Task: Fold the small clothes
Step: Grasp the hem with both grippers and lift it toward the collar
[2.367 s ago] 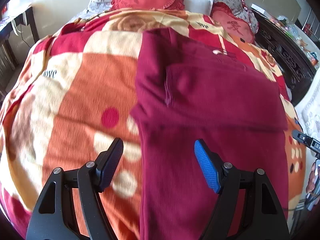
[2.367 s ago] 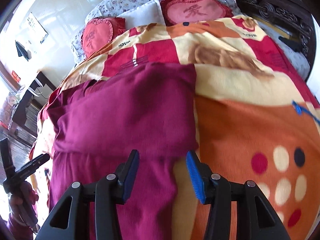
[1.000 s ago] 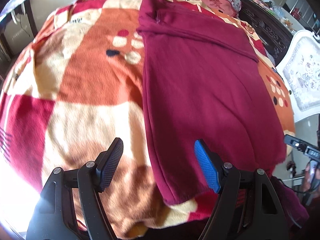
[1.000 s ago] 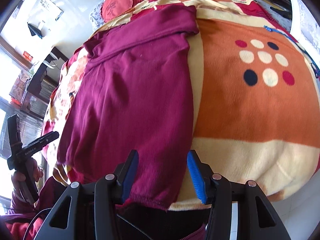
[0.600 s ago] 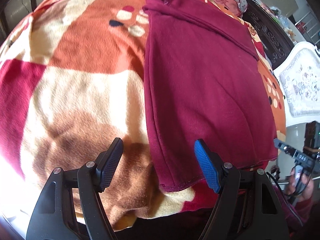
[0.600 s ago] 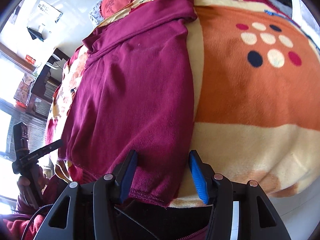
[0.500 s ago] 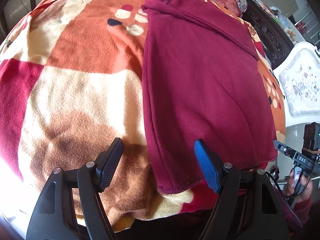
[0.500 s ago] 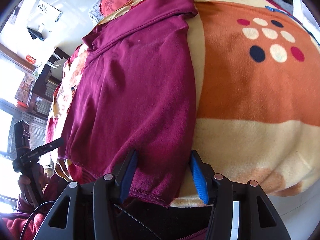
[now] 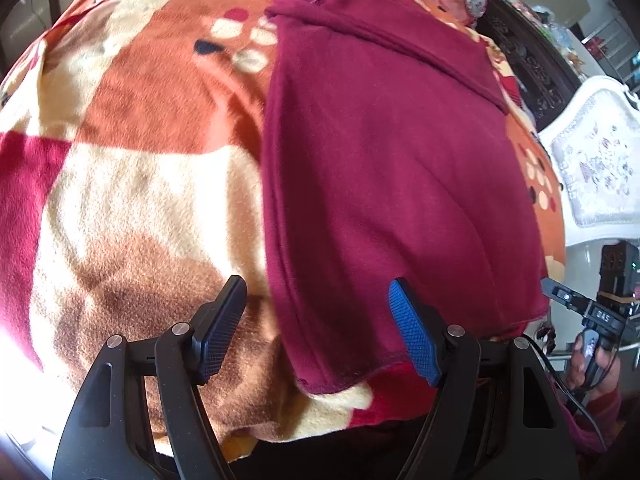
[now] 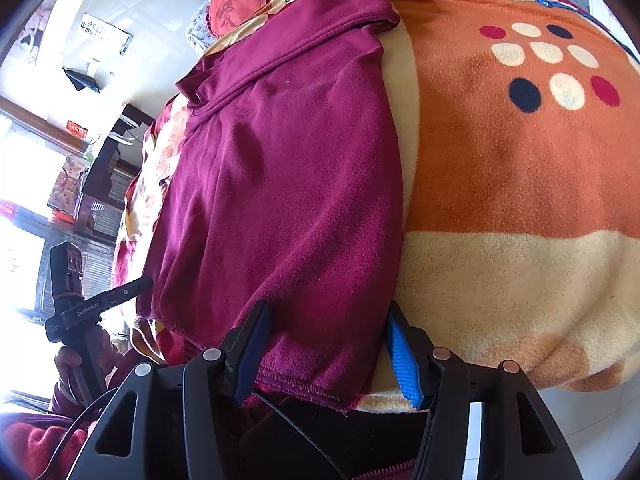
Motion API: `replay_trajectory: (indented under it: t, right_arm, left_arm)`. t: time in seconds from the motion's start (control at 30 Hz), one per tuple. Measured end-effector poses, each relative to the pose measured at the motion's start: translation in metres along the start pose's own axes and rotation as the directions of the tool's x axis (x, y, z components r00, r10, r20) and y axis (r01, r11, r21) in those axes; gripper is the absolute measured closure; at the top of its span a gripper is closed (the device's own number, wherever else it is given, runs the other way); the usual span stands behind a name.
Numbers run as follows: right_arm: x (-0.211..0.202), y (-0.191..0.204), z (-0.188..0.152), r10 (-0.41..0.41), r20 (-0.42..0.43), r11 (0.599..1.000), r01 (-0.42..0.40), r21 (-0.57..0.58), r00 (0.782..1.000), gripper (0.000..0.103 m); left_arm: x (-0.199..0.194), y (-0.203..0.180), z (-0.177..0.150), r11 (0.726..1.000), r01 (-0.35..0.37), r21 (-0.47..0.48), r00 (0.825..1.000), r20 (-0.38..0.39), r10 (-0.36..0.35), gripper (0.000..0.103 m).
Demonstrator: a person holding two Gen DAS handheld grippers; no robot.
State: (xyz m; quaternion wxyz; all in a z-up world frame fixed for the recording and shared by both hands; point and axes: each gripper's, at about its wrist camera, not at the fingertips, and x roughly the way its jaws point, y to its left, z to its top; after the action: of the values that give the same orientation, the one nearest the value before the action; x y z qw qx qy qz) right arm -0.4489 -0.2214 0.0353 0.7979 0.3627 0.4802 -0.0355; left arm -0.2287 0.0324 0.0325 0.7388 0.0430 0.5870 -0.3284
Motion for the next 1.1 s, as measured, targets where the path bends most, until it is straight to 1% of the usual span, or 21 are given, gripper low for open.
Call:
replay_trajectory:
  t: [0.03, 0.07, 0.17, 0.27, 0.37, 0.43, 0.47, 0.5, 0.53, 0.57, 0.6, 0.63, 0.7, 0.77, 0.83, 0.9, 1.0, 1.1]
  right_arm:
    - [0.0, 0.001, 0.0, 0.001, -0.001, 1.0, -0.001, -0.004, 1.0, 0.049]
    - [0.0, 0.001, 0.0, 0.0, -0.001, 1.0, 0.0, -0.013, 1.0, 0.049]
    - [0.001, 0.002, -0.002, -0.006, -0.004, 0.999, 0.006, -0.039, 1.0, 0.049]
    - [-0.001, 0.004, -0.001, -0.009, 0.002, 0.999, 0.009, -0.049, 1.0, 0.052]
    - [-0.003, 0.003, -0.001, 0.004, -0.001, 0.999, -0.004, -0.05, 1.0, 0.053]
    - [-0.002, 0.003, -0.002, 0.011, 0.0, 0.998, -0.011, -0.058, 1.0, 0.058]
    - [0.0, 0.003, -0.003, 0.015, 0.0, 0.998, -0.015, -0.06, 1.0, 0.061]
    - [0.002, 0.003, -0.003, 0.014, 0.0, 0.998, -0.014, -0.063, 1.0, 0.065]
    - [0.003, 0.002, -0.004, 0.015, 0.004, 0.998, -0.014, -0.068, 1.0, 0.071]
    - [0.002, 0.002, -0.004, 0.018, 0.02, 0.998, -0.017, -0.068, 1.0, 0.075]
    - [0.0, 0.001, -0.004, 0.022, 0.038, 0.998, -0.019, -0.061, 0.999, 0.085]
    - [-0.004, 0.0, -0.004, 0.027, 0.058, 0.998, -0.024, -0.053, 0.998, 0.09]
    - [-0.012, 0.003, -0.002, 0.051, 0.102, 0.997, -0.045, -0.059, 0.993, 0.091]
    - [-0.015, 0.008, 0.001, 0.05, 0.111, 0.996, -0.041, -0.085, 0.993, 0.092]
    - [-0.017, 0.012, 0.005, 0.067, 0.118, 0.994, -0.056, -0.094, 0.991, 0.092]
    - [-0.024, 0.014, 0.013, 0.104, 0.138, 0.992, -0.093, -0.087, 0.985, 0.092]
    - [-0.042, 0.016, 0.03, 0.145, 0.2, 0.987, -0.13, -0.091, 0.969, 0.092]
    - [-0.052, 0.018, 0.052, 0.162, 0.256, 0.985, -0.142, -0.097, 0.953, 0.092]
  left_arm:
    - [0.0, -0.002, 0.0, 1.0, 0.008, 0.018, 1.0, -0.003, -0.008, 0.029]
    - [0.002, -0.007, 0.0, 0.999, 0.013, 0.049, 1.0, -0.025, -0.012, 0.029]
    - [0.013, -0.011, -0.002, 0.997, -0.016, 0.074, 0.997, -0.073, 0.021, 0.029]
    - [0.014, -0.004, -0.003, 0.999, -0.024, 0.043, 0.997, -0.073, 0.027, 0.029]
    - [0.012, 0.005, 0.001, 1.0, -0.007, 0.005, 0.998, -0.066, 0.007, 0.029]
    - [0.013, 0.005, 0.002, 1.0, -0.002, 0.0, 0.998, -0.065, 0.002, 0.029]
    - [0.013, 0.002, 0.003, 1.0, 0.001, 0.016, 0.998, -0.065, 0.0, 0.03]
    - [0.014, -0.001, 0.003, 0.999, 0.002, 0.035, 0.998, -0.065, 0.0, 0.04]
    - [0.013, -0.004, 0.001, 0.998, 0.002, 0.058, 0.998, -0.066, 0.002, 0.048]
    - [0.013, -0.008, 0.001, 0.996, -0.014, 0.088, 0.997, -0.068, 0.02, 0.064]
    - [0.013, -0.01, 0.002, 0.994, -0.03, 0.106, 0.997, -0.066, 0.037, 0.081]
    - [0.012, -0.01, 0.003, 0.993, -0.036, 0.116, 0.997, -0.063, 0.044, 0.089]
    - [0.011, -0.007, 0.007, 0.994, 0.001, 0.111, 0.997, -0.072, 0.008, 0.092]
    - [0.008, -0.007, 0.01, 0.993, 0.015, 0.113, 0.997, -0.075, -0.007, 0.095]
    - [0.001, -0.008, 0.016, 0.993, 0.03, 0.115, 0.998, -0.062, -0.023, 0.095]
    - [-0.011, -0.005, 0.027, 0.993, 0.057, 0.1, 0.998, -0.036, -0.053, 0.095]
    - [-0.027, -0.002, 0.046, 0.994, 0.081, 0.078, 0.996, 0.022, -0.083, 0.095]
    - [-0.034, -0.006, 0.068, 0.993, 0.094, 0.074, 0.993, 0.071, -0.099, 0.095]
